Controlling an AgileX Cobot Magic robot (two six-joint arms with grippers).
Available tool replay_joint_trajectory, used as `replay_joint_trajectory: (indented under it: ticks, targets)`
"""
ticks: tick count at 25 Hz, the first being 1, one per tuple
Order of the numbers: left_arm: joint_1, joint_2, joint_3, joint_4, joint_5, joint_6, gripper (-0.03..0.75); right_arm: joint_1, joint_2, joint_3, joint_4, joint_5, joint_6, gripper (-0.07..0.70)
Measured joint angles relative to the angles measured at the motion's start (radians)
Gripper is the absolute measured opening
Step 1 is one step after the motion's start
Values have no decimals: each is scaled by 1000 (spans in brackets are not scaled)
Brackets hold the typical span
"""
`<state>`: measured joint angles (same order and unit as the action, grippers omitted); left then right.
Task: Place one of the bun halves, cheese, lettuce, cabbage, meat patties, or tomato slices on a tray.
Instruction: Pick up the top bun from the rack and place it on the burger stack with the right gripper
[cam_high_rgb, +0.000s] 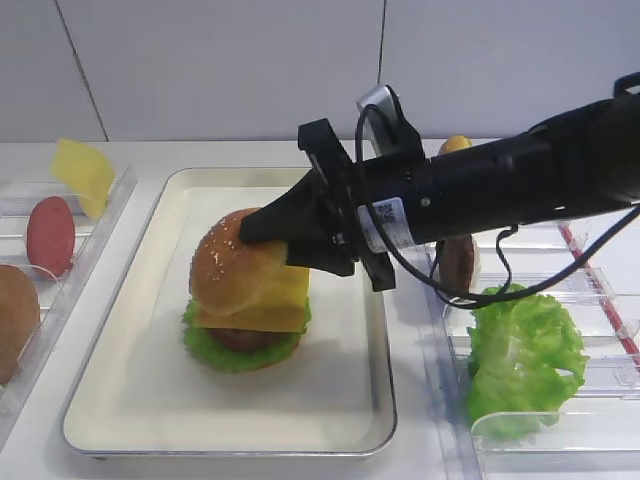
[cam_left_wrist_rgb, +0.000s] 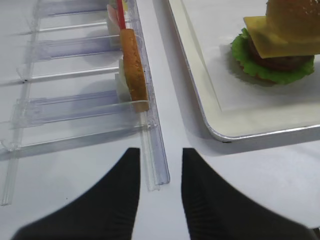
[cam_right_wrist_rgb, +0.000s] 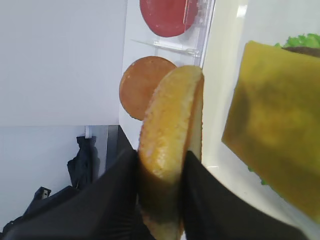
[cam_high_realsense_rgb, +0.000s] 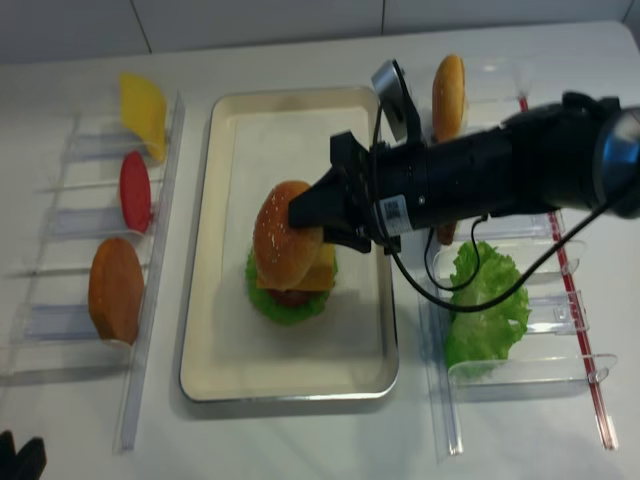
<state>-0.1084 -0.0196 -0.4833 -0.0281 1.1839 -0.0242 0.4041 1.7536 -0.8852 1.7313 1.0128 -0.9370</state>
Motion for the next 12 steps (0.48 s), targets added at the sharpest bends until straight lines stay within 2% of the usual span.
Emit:
replay_joint_trajectory:
  ticks: [7, 12]
  targets:
    - [0, 0, 0, 0, 0, 0, 221, 0, 58, -76, 0, 4, 22, 208]
    - [0, 0, 0, 0, 0, 0, 221, -11, 59, -87, -2, 6, 22, 208]
